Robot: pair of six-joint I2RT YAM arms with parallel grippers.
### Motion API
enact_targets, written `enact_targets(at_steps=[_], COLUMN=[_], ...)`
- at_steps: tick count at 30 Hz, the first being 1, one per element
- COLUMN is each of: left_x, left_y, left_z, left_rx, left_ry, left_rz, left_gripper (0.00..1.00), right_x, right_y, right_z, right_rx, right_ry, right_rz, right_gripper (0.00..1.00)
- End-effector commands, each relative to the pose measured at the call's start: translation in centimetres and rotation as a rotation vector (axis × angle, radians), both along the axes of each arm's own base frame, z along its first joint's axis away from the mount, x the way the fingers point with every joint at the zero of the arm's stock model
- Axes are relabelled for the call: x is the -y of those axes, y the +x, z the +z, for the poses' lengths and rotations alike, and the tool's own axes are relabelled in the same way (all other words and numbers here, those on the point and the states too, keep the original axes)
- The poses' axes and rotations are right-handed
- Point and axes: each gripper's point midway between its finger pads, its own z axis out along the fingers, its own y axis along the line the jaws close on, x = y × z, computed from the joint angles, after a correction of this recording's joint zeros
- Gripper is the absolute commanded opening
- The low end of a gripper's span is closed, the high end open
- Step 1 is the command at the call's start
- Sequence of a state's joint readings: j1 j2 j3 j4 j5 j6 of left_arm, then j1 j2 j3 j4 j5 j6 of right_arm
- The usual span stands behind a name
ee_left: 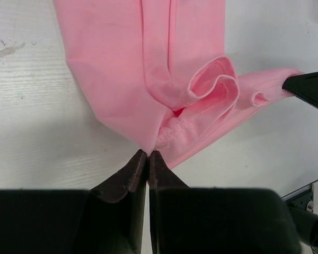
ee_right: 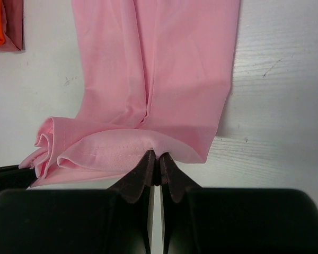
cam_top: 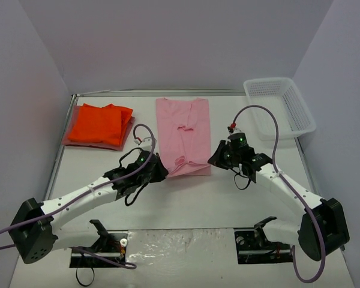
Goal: Fold and stack the t-shirts
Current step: Fold the folded rectangular tshirt in 1/3 of the way
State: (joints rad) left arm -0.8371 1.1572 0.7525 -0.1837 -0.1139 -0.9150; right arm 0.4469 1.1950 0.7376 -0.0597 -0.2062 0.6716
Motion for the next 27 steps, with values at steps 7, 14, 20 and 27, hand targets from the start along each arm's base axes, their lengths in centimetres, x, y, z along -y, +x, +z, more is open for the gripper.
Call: enact_targets(at_steps=[7, 14, 20, 27], left_x=[-0.1, -0.4, -0.5, -0.5], left_y=[0.9, -0.5, -1.6, -3.2], left_z=[0.1, -0.7, -1.2, -2.9], left_rx=[-0.008, -0.041, -0.061, -0.094], left_ry=[0.027, 0.001, -0.016, -0.032], left_rz=[-0.024, -0.037, -0.047, -0.066], left_gripper=[0.02, 0.02, 0.02, 0.02], right_x=[0.1, 0.7, 1.4, 2.4], right_y=[1.8, -0.5, -2.9, -5.8], right_z=[1.2, 0.5, -0.6, -1.2], right_rx=[0.061, 0.044, 0.002, -0.020], right_ry=[-0.025, 0.002, 0.010, 0.011], right_rz=[-0.012, -0.015, -0.014, -0.019], right_gripper=[0.00, 0.00, 0.00, 0.00])
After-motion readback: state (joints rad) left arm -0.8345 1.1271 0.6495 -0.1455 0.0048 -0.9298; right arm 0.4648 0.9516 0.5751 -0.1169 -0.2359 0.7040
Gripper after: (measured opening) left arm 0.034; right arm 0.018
